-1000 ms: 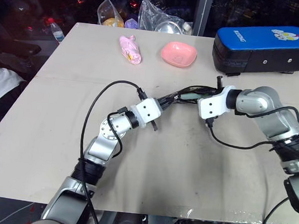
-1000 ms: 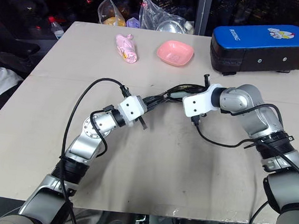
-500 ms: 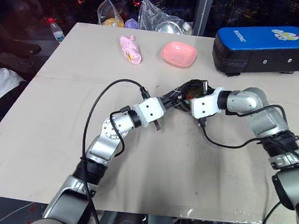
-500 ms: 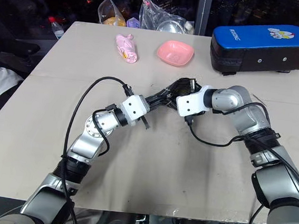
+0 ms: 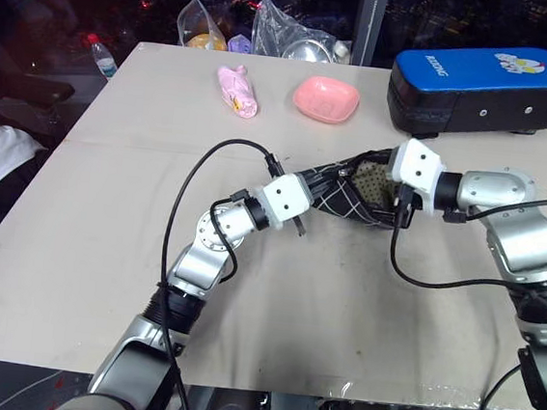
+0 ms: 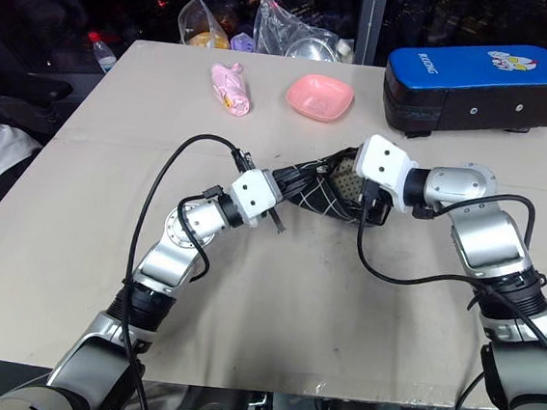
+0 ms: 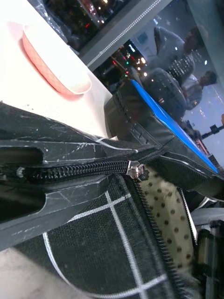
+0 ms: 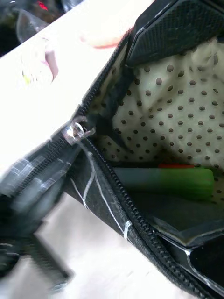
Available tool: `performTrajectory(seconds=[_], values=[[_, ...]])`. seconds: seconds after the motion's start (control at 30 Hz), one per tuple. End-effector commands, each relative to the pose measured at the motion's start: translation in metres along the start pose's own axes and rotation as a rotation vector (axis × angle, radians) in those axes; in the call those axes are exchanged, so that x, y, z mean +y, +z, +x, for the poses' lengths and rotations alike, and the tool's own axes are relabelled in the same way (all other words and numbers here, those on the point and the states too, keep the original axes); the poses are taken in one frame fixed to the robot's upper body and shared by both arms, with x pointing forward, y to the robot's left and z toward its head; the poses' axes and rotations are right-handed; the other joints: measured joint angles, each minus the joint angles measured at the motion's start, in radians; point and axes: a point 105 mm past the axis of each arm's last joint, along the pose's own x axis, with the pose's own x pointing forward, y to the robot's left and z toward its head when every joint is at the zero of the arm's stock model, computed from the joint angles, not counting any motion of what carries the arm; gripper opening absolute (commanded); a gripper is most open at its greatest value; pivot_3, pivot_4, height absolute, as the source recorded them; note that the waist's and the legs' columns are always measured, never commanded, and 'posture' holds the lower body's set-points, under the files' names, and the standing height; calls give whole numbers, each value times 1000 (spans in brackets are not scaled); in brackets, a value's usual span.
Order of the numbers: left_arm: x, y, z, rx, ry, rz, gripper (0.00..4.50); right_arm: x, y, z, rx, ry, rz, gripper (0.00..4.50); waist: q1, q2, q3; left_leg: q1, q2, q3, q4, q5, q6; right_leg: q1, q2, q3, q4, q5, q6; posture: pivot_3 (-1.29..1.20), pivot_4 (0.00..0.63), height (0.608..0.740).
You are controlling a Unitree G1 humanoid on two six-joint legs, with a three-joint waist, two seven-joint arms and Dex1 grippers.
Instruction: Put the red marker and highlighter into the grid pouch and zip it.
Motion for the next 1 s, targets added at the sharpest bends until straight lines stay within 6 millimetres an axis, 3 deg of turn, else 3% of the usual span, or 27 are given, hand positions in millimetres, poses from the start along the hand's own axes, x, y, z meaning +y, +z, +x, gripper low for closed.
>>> performTrajectory(seconds=[0.03, 0.2, 0.33, 0.43, 0.47, 0.5, 0.53, 0.73, 0.83, 1.0], values=[[13, -12, -13, 51, 63, -11, 0, -18, 4, -21, 14, -115, -56, 4453, 0, 0, 0, 0, 0, 0, 0, 0, 0, 0, 0, 0, 0, 0, 0, 0, 150, 740], [10, -12, -14, 49, 32, -5, 0, -14, 6, -6, 1, -136, -263, 4453, -1, 0, 0, 0, -1, 0, 0, 0, 0, 0, 0, 0, 0, 0, 0, 0, 150, 740], [13, -12, -13, 50, 37, 3, 0, -11, -7, -6, 39, -112, -307, 4453, 6, 0, 0, 0, -1, 0, 0, 0, 0, 0, 0, 0, 0, 0, 0, 0, 150, 740], [14, -11, -13, 46, 40, 9, 0, -14, -5, -8, 25, -124, -332, 3235, 6, 0, 0, 0, -1, 0, 1, 0, 0, 0, 0, 0, 0, 0, 0, 0, 150, 740], [14, -11, -12, 45, 40, 10, 0, -15, -4, -9, 23, -130, -340, 2562, 6, 0, 0, 0, -1, 0, 1, 0, 0, 0, 0, 0, 0, 0, 0, 0, 150, 740], [14, -10, -12, 43, 41, 14, 0, -17, -3, -10, 21, -137, -349, 2389, 6, 0, 0, 0, -1, 0, 1, 0, 0, 0, 0, 0, 0, 0, 0, 0, 150, 740], [16, -10, -13, 41, 50, 20, 0, -23, 2, -13, 8, -155, -371, 1884, 6, 0, 0, 0, -1, 0, 1, 0, 0, 0, 0, 0, 0, 0, 0, 0, 150, 740], [29, -1, -17, 11, 128, 57, 0, -48, 39, -33, -93, -215, -382, 1884, 5, 0, 0, 0, -1, 0, 1, 0, 0, 0, 0, 0, 0, 0, 0, 0, 150, 740], [32, 2, -17, 2, 144, 74, 0, -47, 50, -34, -126, -201, -368, 1884, 4, 0, 0, 0, 0, 0, 1, 0, 0, 0, 0, 0, 0, 0, 0, 0, 150, 740], [27, 2, -17, -1, 120, 93, 0, -32, 49, -21, -137, -158, -352, 1884, 3, 0, 0, 0, 0, 0, 1, 0, 0, 0, 0, 0, 0, 0, 0, 0, 150, 740]])
